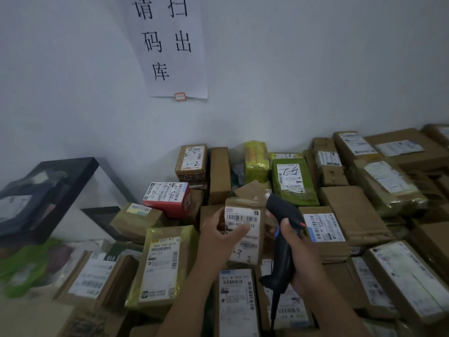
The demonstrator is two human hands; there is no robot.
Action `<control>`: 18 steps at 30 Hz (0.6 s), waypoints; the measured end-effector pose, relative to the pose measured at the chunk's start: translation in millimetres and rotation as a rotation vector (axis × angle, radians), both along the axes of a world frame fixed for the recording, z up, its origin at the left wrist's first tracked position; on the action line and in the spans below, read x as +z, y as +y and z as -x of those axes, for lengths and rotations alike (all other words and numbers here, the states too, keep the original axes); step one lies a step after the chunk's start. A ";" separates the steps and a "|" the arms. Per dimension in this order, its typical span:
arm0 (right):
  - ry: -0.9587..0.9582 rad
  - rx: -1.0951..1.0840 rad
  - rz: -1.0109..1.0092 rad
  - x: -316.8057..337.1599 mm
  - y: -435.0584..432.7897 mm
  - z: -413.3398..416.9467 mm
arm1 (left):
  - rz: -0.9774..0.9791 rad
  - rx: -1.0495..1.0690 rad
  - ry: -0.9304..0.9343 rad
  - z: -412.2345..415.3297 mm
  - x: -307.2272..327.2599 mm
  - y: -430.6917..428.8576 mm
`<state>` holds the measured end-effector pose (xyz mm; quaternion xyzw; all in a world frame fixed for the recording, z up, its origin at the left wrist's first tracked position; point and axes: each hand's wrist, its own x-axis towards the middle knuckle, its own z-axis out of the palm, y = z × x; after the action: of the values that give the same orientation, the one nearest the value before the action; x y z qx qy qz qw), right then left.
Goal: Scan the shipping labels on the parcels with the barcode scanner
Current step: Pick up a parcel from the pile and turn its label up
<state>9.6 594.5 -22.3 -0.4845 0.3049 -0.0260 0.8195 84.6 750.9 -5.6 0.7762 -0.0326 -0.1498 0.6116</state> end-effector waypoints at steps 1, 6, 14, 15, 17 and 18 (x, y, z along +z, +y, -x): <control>0.001 -0.006 -0.029 3.1 -0.6 2.2 | 0.061 -0.039 0.036 4.1 3.9 4.2; -0.072 0.032 -0.177 19.2 2.5 15.4 | 0.163 -0.194 0.189 20.1 7.6 30.7; -0.122 0.050 -0.005 53.9 18.5 35.5 | 0.040 0.115 0.140 44.5 -0.4 56.6; -0.113 0.086 0.052 60.5 21.1 38.7 | 0.008 0.176 0.130 45.7 -2.0 58.5; -0.076 0.170 0.147 71.0 26.7 45.2 | -0.028 0.291 0.108 45.8 -6.6 64.1; -0.062 0.213 0.191 73.5 28.8 47.2 | -0.046 0.341 0.087 44.8 -8.7 67.7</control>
<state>-37.6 623.3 51.2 -0.5888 0.2223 0.0170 0.7769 39.7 818.6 -14.3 0.7772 0.1295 -0.0778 0.6109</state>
